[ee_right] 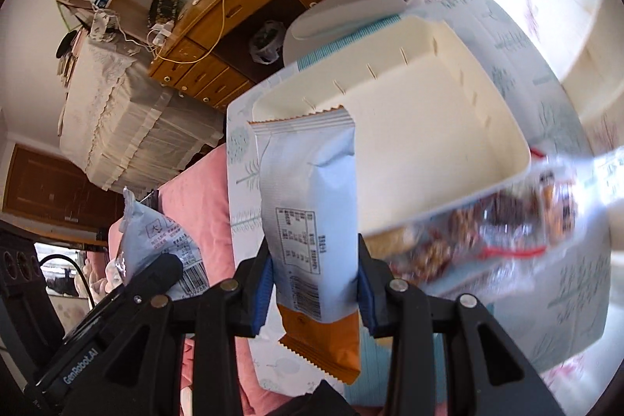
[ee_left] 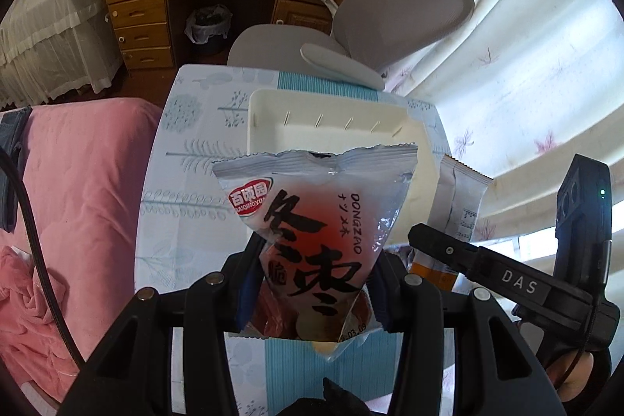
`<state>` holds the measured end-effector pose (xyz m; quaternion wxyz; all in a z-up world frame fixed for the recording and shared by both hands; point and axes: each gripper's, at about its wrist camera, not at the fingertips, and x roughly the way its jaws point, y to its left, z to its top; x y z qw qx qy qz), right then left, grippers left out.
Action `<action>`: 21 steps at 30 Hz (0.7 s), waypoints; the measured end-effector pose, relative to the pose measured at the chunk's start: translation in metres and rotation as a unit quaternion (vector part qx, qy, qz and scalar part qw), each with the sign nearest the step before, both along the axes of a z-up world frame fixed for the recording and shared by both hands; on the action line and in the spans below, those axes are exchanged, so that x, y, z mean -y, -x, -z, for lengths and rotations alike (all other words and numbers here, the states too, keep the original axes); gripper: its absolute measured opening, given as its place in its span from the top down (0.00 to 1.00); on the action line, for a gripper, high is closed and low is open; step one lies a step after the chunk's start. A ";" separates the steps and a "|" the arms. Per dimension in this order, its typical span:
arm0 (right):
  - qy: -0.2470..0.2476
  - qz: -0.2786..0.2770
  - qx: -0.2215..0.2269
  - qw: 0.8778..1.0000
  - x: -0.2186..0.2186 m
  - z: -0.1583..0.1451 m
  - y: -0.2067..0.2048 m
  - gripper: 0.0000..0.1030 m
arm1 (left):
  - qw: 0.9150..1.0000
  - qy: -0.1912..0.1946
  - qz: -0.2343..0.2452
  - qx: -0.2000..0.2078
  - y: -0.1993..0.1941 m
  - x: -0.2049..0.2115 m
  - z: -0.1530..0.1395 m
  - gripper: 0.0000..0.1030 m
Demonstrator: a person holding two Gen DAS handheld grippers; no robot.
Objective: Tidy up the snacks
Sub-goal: 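Lift the red bag with the left tool while the right tool carries the oat bar over the tray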
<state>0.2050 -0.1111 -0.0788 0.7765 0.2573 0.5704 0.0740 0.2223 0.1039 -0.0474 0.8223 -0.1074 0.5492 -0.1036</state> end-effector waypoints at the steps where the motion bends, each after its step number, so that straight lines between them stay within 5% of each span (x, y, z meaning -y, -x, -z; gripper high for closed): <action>1: -0.001 -0.003 0.003 1.000 0.003 0.000 -0.006 0.64 | 1.000 -0.001 -0.003 0.004 -0.006 0.005 -0.002 0.56; 21: -0.013 -0.055 0.028 0.998 0.052 0.043 -0.114 0.63 | 0.999 -0.005 -0.040 0.006 -0.098 0.063 0.059 0.54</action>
